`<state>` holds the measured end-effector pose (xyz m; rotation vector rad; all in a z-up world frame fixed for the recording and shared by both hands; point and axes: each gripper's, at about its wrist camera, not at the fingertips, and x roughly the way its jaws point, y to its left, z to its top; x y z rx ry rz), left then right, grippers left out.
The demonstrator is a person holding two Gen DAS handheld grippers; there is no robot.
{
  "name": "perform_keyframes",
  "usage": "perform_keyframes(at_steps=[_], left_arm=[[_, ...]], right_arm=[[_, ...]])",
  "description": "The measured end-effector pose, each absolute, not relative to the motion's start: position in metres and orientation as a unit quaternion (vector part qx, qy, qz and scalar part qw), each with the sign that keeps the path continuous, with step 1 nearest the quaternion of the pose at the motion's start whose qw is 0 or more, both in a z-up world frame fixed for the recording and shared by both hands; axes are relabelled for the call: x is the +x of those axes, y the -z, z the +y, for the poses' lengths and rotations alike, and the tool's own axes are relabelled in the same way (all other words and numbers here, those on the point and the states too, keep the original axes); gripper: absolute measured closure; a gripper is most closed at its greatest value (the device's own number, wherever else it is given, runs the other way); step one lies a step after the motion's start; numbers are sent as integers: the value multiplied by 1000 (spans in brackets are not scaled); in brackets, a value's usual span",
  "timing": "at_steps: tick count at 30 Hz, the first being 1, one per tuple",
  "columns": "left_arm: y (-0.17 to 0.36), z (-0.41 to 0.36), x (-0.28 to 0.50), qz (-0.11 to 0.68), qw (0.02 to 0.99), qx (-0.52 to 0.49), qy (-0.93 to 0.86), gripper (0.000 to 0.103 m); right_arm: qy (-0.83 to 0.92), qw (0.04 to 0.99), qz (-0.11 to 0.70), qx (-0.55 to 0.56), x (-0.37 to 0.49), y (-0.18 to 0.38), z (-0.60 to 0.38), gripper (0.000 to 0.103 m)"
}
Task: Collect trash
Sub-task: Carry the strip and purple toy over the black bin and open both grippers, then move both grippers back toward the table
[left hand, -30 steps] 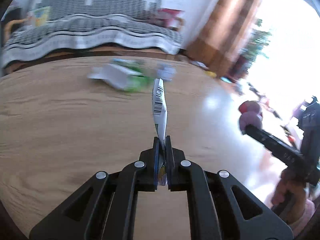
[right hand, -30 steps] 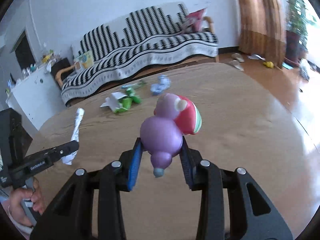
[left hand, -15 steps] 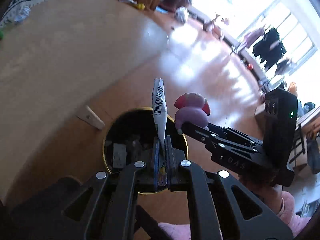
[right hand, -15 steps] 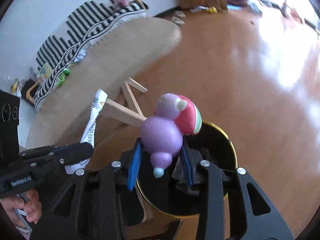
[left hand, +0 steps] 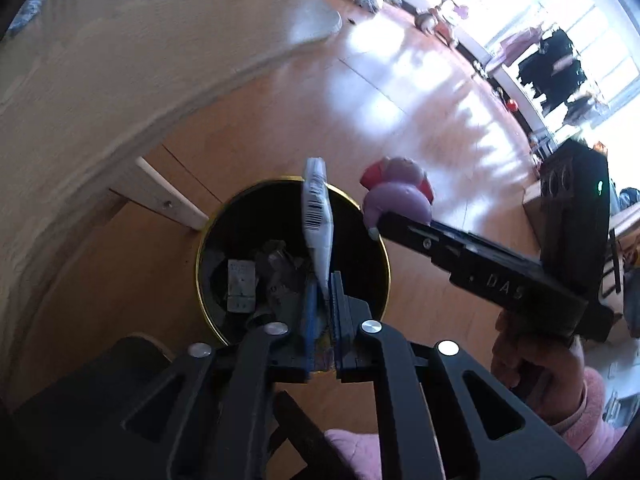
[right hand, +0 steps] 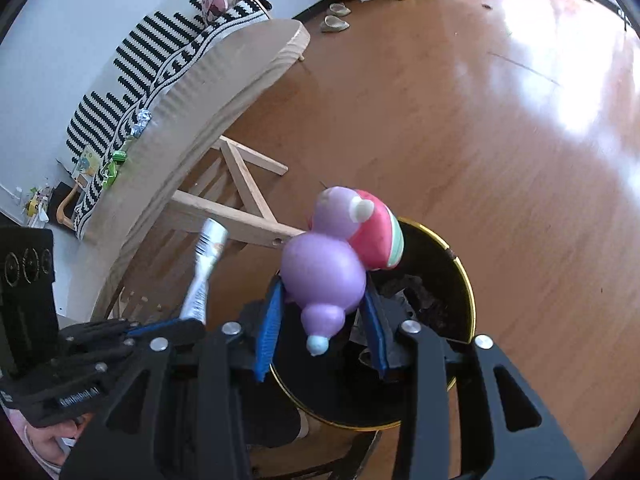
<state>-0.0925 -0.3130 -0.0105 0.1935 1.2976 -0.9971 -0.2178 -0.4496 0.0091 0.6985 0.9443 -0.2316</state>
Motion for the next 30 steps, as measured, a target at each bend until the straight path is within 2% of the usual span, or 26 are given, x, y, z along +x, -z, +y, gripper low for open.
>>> perform_keyframes(at_steps=[1, 2, 3, 4, 8, 16, 26, 30], left_arm=[[13, -316, -95, 581, 678, 99, 439, 79], [15, -318, -97, 583, 678, 107, 434, 62], [15, -319, -97, 583, 684, 114, 423, 17], [12, -317, -98, 574, 695, 110, 419, 5], [-14, -308, -98, 538, 712, 99, 441, 6], [-87, -240, -58, 447, 801, 71, 392, 6], [-93, -66, 59, 452, 874, -7, 178, 6], [-95, -45, 117, 452, 882, -6, 136, 6]], right_arm=[[111, 822, 445, 337, -218, -8, -451, 49], [118, 815, 445, 351, -218, -8, -455, 21], [123, 811, 443, 361, -220, -8, -459, 6], [128, 809, 437, 371, -222, -9, -462, 7], [175, 810, 422, 367, -233, -18, -477, 7], [228, 852, 392, 263, -225, -54, -464, 7], [144, 906, 348, 195, -123, -89, -389, 7], [122, 910, 359, 168, -81, -92, -372, 7]])
